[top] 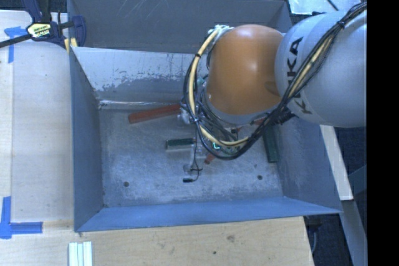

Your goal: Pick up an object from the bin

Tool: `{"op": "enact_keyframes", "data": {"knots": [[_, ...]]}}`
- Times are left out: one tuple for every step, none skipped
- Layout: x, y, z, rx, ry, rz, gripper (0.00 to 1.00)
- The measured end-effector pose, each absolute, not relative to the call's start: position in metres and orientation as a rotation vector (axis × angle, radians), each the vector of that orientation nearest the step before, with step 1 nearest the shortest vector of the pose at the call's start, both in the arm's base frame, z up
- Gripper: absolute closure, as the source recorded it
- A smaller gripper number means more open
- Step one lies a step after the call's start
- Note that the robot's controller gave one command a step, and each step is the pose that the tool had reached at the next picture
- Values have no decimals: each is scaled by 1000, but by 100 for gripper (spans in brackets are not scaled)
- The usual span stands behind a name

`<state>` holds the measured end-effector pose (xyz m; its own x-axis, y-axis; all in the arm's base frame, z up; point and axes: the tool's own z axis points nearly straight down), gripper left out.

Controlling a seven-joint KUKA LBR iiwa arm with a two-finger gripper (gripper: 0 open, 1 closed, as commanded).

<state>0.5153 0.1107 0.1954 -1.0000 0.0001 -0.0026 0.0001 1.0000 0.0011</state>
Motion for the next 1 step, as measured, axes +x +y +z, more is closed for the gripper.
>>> {"op": "enact_keyframes", "data": {"knots": [[515, 111, 195, 1, 3139, 2, 0]]}}
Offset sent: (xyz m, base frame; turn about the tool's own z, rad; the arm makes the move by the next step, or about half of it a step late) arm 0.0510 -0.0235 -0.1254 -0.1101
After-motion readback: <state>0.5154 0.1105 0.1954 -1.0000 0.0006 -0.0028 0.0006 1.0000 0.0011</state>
